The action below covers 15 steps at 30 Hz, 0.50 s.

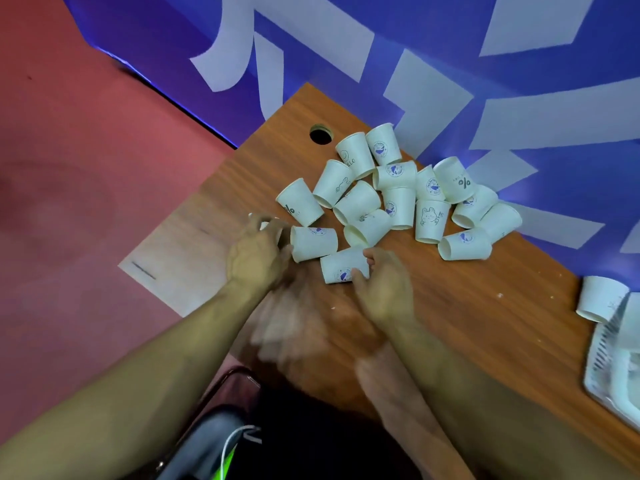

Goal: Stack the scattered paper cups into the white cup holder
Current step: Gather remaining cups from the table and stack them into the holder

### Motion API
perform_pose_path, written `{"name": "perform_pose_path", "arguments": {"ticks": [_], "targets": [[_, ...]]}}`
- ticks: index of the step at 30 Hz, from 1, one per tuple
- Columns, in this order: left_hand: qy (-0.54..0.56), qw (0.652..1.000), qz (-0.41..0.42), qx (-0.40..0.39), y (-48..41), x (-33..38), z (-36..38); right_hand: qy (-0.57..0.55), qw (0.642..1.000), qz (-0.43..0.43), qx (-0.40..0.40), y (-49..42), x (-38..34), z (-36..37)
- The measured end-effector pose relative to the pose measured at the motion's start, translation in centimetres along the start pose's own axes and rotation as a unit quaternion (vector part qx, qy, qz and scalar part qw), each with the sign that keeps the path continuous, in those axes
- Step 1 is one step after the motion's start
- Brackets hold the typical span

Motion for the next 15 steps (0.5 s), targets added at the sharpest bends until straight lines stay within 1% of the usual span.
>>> {"name": "perform_pose_path", "arguments": {"ticks": [2,5,8,11,15], "targets": [[-0.009,1.000,-0.026,-0.011,-0.9,-0.9,0.5,0.002,1.000,0.028,0.008,-0.3,0.6,0.4],[-0.029,0.999,-0.028,-0.018,-2.1,-1.5,0.9,-0.004,0.997,0.074,0.010,-0.8,1.4,0.8],[-0.014,0.999,-0.034,-0.012,-2.9,-1.4,0.9,-0.007,0.994,0.111,-0.003,-1.0,2.0,1.4],[0.001,0.999,-0.044,-0.022,-3.0,-1.2,1.0,-0.007,0.992,0.124,0.000,-0.8,2.3,1.5],[0.011,0.996,-0.079,-0.048,-2.4,-1.0,1.1,-0.014,0.991,0.134,-0.005,-0.1,2.3,1.6]]}}
Point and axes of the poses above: each hand's wrist, its own y-axis away from the middle knuckle, its own z-axis out of the palm, x = y × z, the point moved 3 cm from there along -y, towards the middle knuckle, and after that the axes turned 14 degrees about -y, right-handed, at the moved point
